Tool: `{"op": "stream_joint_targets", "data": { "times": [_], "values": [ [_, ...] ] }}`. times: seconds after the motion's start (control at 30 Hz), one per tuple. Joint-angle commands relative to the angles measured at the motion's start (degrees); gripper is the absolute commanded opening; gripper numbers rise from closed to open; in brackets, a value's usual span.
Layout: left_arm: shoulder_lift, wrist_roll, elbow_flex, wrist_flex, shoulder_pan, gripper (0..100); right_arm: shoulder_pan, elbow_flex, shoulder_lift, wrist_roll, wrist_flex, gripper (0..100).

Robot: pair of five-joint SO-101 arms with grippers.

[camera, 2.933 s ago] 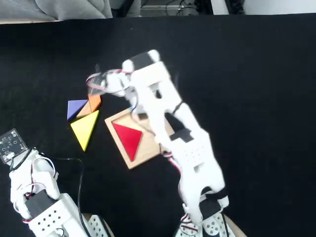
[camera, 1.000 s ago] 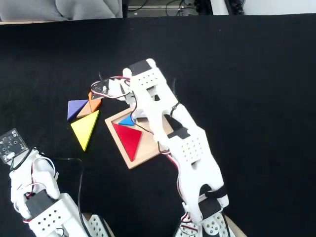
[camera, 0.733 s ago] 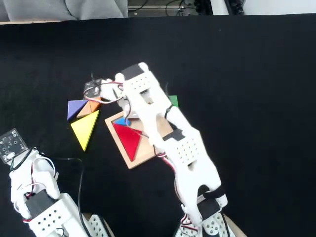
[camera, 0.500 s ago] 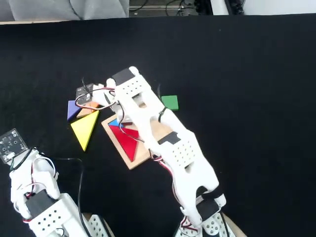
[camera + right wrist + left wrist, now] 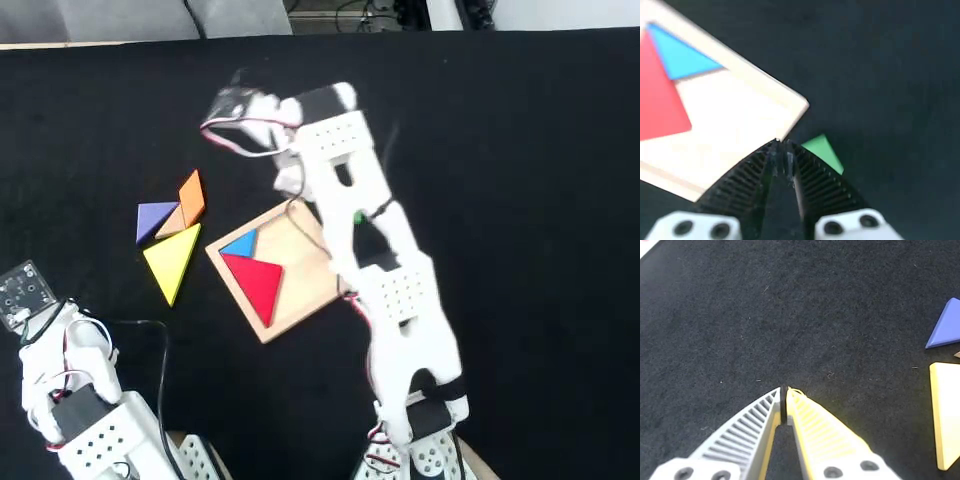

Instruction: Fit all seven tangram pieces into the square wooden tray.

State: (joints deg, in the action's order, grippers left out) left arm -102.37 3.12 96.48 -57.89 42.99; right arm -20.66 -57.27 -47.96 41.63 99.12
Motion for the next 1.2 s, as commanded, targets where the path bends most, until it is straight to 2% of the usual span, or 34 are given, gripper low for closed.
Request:
{"op": "stream_joint_targets", "data": {
  "times": [0.0,0.1,0.2,0.33,0.4,0.47,0.53,0.83,1.17],
  "values": [
    [-0.53,0.18,1.01,-0.18,-0.40,3,0.44,11.91,13.93,-4.48,1.85,1.1],
    [-0.53,0.18,1.01,-0.18,-0.40,3,-0.88,28.09,26.42,-5.80,-4.04,1.1],
    [-0.62,0.18,1.01,0.18,-0.57,3,0.26,43.82,35.91,-11.08,-13.89,1.1],
    [-0.70,0.18,1.01,0.26,-5.32,3,2.29,61.67,40.13,-16.44,-24.62,2.2],
    [-0.70,0.18,1.01,0.26,-6.29,3,2.64,66.86,40.13,-18.20,-27.43,8.3],
    [-0.70,0.26,1.01,0.26,-6.29,3,2.64,70.20,40.13,-21.01,-30.07,17.2],
    [-0.70,0.26,1.01,0.26,-6.29,3,2.55,71.87,40.22,-23.65,-32.53,21.2],
    [-0.62,0.26,1.01,-0.09,-6.20,3,2.55,77.85,40.04,-23.56,-40.79,19.8],
    [-0.62,0.26,1.01,-0.18,-6.20,3,3.60,82.59,40.04,-23.56,-44.84,19.3]
  ]
}}
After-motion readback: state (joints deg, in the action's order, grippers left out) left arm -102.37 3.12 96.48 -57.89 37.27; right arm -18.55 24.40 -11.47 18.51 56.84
